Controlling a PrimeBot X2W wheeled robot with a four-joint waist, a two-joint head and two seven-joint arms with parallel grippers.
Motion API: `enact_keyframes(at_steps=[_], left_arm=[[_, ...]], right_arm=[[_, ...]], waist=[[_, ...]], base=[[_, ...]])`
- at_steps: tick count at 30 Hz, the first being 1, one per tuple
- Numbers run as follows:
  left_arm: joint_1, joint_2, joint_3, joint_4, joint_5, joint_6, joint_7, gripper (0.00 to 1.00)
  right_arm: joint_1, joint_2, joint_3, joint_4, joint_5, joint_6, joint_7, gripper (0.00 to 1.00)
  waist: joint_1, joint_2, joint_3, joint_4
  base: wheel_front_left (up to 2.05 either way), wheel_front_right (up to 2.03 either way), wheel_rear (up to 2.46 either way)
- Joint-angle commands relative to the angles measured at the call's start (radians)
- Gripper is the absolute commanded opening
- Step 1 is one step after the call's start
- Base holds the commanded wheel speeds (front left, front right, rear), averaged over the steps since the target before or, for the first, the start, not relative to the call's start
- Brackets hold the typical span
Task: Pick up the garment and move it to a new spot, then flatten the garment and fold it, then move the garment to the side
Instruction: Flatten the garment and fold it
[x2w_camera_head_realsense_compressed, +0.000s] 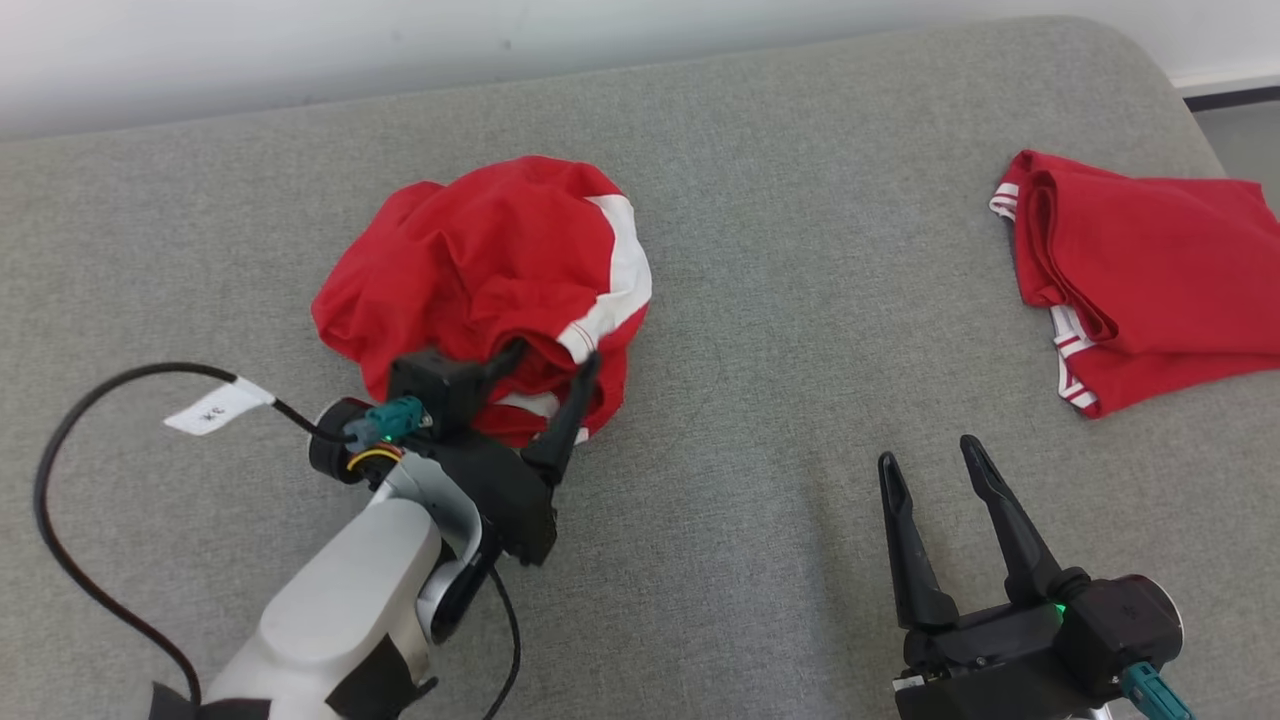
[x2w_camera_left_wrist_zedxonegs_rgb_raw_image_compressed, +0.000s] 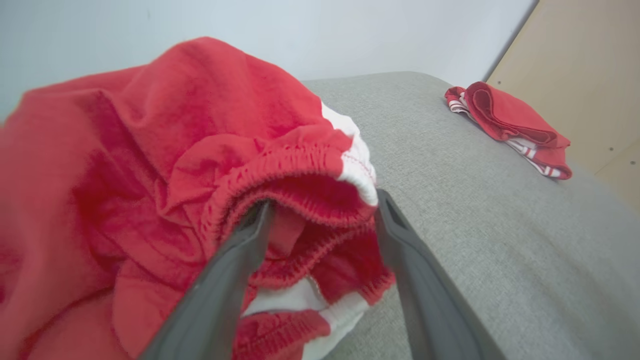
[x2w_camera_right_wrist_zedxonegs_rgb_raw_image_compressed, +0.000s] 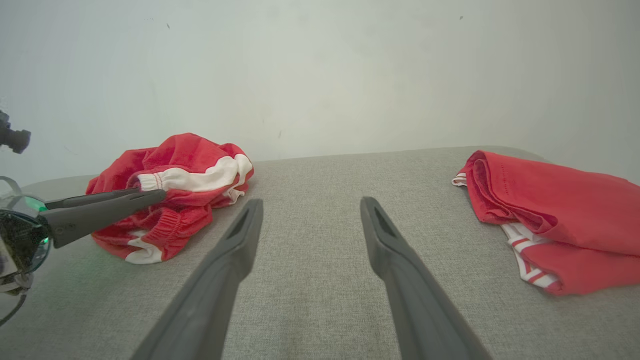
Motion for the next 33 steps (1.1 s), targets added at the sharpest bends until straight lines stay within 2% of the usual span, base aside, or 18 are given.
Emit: enact_keyframes(at_steps=[1,2,3,4,5,6,13,19,29,33], left_arm=[[-0.019,-0.01,0.011,0.011,-0.011,0.007,-0.01,1.0],[-0.025,-0.013,0.014,0.017,-0.014,0.005,-0.01,0.92],[-0.029,-0.016,0.019,0.024,-0.02,0.008,-0.012,0.8],[-0.034,-0.018,0.021,0.03,-0.021,0.008,-0.014,0.43],[-0.037,-0.02,0.022,0.034,-0.026,0.008,-0.015,0.11],[-0.039,-0.023,0.023,0.038,-0.03,0.007,-0.016,0.0],[-0.053,-0.021,0.025,0.024,-0.044,0.002,-0.034,0.0],[-0.074,-0.014,0.022,-0.05,-0.07,0.0,-0.044,0.0],[-0.267,0.06,-0.01,-0.234,-0.2,0.0,0.097,0.0],[-0.348,0.069,-0.001,-0.29,-0.277,0.0,0.155,0.0]], right_arm=[[-0.009,0.002,0.001,-0.001,0.005,-0.003,-0.001,1.0],[-0.01,0.002,0.001,-0.001,0.006,-0.003,-0.001,1.0],[-0.011,0.002,0.002,-0.002,0.007,-0.003,-0.001,1.0],[-0.011,0.002,0.004,-0.002,0.008,-0.003,-0.001,1.0],[-0.011,0.002,0.004,-0.002,0.009,-0.003,-0.001,1.0],[-0.012,0.002,0.006,-0.002,0.01,-0.003,-0.001,1.0],[-0.014,0.002,0.008,-0.001,0.016,-0.003,-0.001,1.0],[-0.011,0.002,0.014,0.006,0.032,-0.003,-0.001,1.0],[-0.013,0.002,0.032,0.019,0.072,-0.003,-0.001,1.0],[0.008,0.002,0.03,0.026,0.076,-0.003,-0.001,1.0]], waist=[[0.0,-0.0002,0.006,-0.007],[0.0,-0.0002,0.009,-0.009],[0.0,-0.0002,0.01,-0.011],[0.0,-0.0002,0.012,-0.014],[0.0,-0.0002,0.013,-0.016],[0.0,-0.0002,0.014,-0.018],[0.0,-0.0002,0.011,-0.027],[0.0,-0.0002,-0.017,-0.037],[0.0,-0.0002,-0.072,-0.101],[0.0,-0.0002,-0.101,-0.124]], base=[[0.0,0.0,0.0],[0.0,0.0,0.0],[0.0,0.0,0.0],[0.0,0.0,0.0],[0.0,0.0,0.0],[0.0,0.0,0.0],[0.0,0.0,0.0],[0.0,0.0,0.0],[0.0,0.0,0.0],[0.0,0.0,0.0]])
